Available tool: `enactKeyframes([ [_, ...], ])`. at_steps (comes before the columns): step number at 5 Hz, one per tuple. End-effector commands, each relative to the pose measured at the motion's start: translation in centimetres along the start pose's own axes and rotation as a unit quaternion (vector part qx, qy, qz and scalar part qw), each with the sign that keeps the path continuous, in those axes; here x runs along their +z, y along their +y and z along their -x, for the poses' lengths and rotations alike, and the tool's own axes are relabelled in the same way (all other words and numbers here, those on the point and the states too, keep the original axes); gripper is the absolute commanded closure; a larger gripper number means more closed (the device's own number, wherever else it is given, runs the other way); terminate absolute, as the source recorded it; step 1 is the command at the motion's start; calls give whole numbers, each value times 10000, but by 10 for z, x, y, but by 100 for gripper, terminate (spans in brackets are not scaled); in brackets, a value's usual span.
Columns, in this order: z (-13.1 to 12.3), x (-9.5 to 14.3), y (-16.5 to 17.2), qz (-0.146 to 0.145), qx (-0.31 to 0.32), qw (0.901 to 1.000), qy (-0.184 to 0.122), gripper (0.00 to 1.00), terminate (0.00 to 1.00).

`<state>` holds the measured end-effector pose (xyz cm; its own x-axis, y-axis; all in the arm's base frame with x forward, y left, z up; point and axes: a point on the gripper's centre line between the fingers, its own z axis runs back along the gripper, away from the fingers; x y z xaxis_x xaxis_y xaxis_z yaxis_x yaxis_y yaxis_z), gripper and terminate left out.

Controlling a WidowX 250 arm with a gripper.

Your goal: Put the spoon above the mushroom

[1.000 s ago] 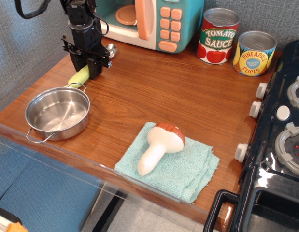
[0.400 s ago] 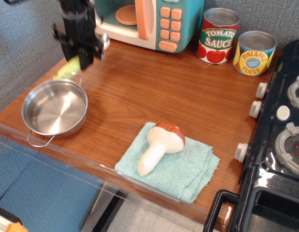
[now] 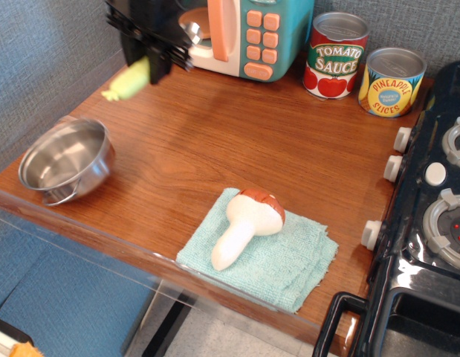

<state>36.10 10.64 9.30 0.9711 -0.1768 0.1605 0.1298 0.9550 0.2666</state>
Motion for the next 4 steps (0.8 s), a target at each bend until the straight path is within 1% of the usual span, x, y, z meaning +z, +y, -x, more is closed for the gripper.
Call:
enactKeyframes([
  [1,-12,21,-31,218,-96,9993,-292,100,0],
  [2,-30,15,-80,603,207,9980,-33,100,0],
  [3,-39,7,-131,927,211,9954,62,100,0],
  [4,-44,-11,-163,919,163,9953,262,100,0],
])
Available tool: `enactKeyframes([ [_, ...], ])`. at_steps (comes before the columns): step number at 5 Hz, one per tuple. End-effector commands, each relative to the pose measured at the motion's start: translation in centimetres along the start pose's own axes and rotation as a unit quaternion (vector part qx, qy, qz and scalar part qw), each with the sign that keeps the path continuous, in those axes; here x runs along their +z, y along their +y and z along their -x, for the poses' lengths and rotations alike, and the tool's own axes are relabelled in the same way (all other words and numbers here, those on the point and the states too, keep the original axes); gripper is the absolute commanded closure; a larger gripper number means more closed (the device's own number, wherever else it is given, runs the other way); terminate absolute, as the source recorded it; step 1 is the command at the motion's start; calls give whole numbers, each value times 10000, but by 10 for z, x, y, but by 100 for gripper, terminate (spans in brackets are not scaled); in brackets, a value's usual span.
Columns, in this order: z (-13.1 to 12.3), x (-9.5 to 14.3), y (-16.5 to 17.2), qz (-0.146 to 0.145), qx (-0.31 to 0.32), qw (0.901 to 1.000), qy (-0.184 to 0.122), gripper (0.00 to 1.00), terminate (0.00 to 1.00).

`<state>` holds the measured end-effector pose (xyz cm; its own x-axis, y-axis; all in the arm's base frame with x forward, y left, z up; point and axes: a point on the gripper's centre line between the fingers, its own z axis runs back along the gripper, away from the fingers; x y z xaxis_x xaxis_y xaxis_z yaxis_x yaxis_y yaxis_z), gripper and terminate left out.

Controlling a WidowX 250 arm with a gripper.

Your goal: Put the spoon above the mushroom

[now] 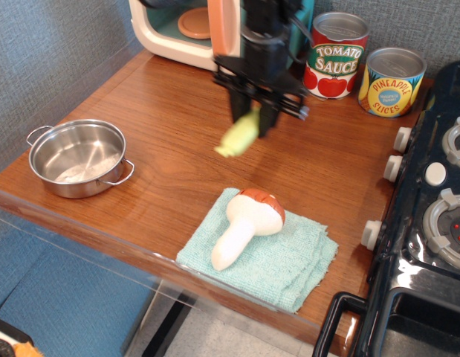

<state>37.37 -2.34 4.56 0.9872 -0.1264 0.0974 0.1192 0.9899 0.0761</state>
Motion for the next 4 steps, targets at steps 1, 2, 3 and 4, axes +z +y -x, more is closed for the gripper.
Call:
enactKeyframes([
  [1,-20,-8,-48,-60,-270,9995,-174,100,0],
  [2,-26,-5,-58,-130,-473,9979,-416,100,0],
  [3,-29,0,-59,-204,-517,9972,-506,100,0],
  [4,-27,8,-58,-120,-419,9978,-507,0,0],
])
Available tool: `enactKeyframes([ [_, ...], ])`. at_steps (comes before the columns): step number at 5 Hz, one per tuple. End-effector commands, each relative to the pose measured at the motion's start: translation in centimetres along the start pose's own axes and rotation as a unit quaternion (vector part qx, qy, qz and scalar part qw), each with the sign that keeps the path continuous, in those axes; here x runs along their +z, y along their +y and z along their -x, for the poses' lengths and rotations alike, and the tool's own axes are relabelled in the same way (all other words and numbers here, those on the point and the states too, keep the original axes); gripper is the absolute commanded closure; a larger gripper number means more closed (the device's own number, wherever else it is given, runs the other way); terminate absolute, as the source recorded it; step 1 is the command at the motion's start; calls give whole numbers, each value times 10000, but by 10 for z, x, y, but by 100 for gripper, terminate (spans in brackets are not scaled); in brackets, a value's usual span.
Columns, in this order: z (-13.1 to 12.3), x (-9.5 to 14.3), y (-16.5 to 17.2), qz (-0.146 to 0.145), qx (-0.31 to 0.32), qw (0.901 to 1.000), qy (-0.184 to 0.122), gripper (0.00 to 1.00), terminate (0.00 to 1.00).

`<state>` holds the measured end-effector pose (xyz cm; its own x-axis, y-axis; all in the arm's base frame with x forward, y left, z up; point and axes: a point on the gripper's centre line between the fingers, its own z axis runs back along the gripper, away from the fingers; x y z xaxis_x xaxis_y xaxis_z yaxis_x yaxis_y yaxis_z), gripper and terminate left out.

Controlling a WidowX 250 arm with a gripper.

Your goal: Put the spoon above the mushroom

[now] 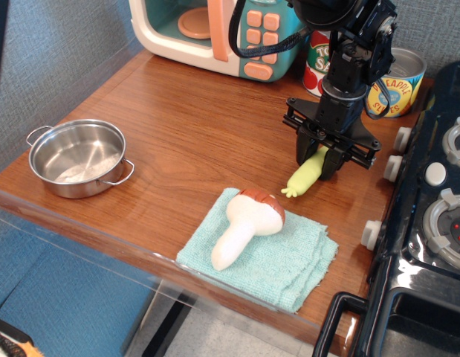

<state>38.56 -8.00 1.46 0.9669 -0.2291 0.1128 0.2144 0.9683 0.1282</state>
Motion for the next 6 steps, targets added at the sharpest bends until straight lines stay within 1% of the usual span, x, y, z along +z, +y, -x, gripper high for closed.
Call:
enactKeyframes([
  [1,-13,53,4,192,154,9991,-357,0,0],
  [2,-10,82,4,321,66,9991,-274,0,0],
  [3,-1,101,2,316,149,9986,-402,0,0],
  [4,5,99,-1,-32,276,9992,-280,0,0],
  [5,5,99,-1,-32,276,9992,-280,0,0],
  [6,5,99,-1,-32,276,9992,-280,0,100],
])
